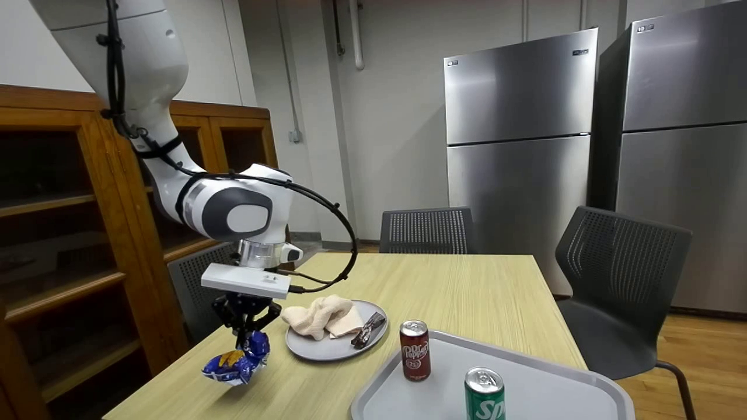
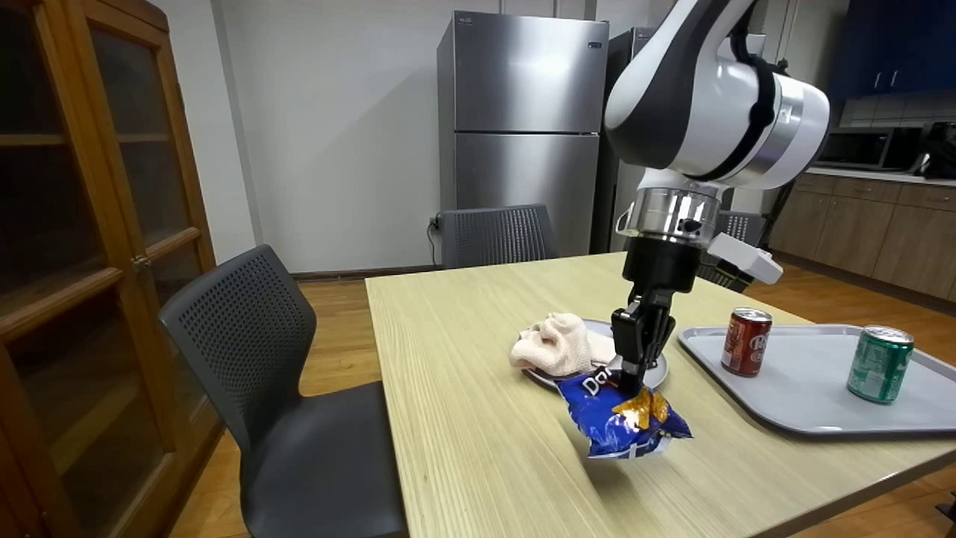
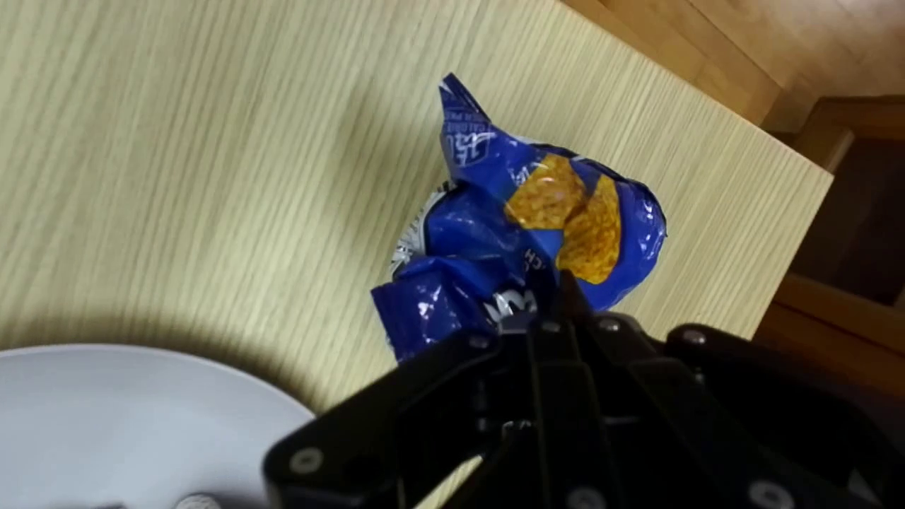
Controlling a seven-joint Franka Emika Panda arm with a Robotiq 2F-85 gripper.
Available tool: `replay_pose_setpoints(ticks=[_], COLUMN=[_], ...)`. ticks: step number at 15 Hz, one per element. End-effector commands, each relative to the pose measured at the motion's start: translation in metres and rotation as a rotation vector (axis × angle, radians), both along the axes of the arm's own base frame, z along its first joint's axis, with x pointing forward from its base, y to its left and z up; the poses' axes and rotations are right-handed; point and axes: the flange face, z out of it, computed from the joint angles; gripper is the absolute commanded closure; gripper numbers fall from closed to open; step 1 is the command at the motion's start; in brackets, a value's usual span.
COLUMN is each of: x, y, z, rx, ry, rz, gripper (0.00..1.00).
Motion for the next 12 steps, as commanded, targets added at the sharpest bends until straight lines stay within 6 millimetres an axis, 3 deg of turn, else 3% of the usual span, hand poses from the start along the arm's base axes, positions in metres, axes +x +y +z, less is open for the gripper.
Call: replay_pose_setpoints(ticks=[1,5,12], x=[-0.017,-0.024,-0.019], y=[0.02,0.037,0.044], z=[0.006,-0.002,-0.013], rx=[0.003,0.001,-0.024], ry=[-0.002,0.003,-0.035], rz=[0.094,0.158,0.18], gripper=[1.0,1.0,1.0])
